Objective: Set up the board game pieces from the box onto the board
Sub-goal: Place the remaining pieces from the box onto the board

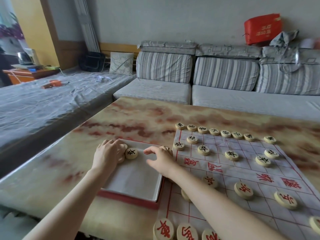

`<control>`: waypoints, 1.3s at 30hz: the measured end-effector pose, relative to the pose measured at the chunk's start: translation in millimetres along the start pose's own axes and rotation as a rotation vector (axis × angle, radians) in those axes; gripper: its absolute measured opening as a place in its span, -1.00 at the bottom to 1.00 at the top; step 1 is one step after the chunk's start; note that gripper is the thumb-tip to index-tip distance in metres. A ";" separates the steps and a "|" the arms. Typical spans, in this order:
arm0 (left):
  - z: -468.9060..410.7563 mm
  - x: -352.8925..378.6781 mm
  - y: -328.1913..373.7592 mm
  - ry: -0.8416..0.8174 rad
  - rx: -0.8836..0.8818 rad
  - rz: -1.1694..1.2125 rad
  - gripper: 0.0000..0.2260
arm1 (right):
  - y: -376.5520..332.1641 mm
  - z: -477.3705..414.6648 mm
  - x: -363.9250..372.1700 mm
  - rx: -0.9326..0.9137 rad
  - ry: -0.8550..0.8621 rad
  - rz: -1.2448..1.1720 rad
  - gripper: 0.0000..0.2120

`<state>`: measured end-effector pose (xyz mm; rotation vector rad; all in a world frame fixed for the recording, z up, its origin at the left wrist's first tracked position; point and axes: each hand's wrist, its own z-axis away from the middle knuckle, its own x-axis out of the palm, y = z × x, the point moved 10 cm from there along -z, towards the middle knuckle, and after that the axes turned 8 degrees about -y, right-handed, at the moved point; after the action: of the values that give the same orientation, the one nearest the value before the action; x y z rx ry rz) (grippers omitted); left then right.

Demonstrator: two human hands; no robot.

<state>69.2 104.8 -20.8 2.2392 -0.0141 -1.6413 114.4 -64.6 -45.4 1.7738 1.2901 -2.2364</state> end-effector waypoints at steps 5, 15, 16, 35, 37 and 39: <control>10.9 -4.6 -12.0 -0.020 0.029 0.182 -0.72 | -15.4 -19.4 19.5 -0.020 -0.067 0.063 -0.57; 12.1 16.7 -10.6 -0.158 0.098 0.042 -0.61 | -32.5 -52.0 46.6 -0.061 -0.072 0.122 -0.55; 12.4 16.7 -11.0 -0.161 0.100 0.038 -0.60 | -30.2 -52.1 47.5 -0.051 -0.065 0.136 -0.56; 13.6 3.8 24.2 -0.100 -0.031 0.465 -0.57 | 16.6 5.7 -24.2 0.004 0.086 -0.377 -0.42; 13.3 2.7 38.8 -0.114 -0.012 0.474 -0.57 | 26.0 15.3 -34.2 0.011 0.106 -0.391 -0.42; 14.3 2.1 52.6 -0.112 0.007 0.472 -0.58 | 37.3 25.6 -42.8 0.023 0.120 -0.412 -0.43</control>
<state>67.4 51.2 -11.0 1.9474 -0.5343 -1.4957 126.8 -124.1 -31.9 1.8118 1.8076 -2.3706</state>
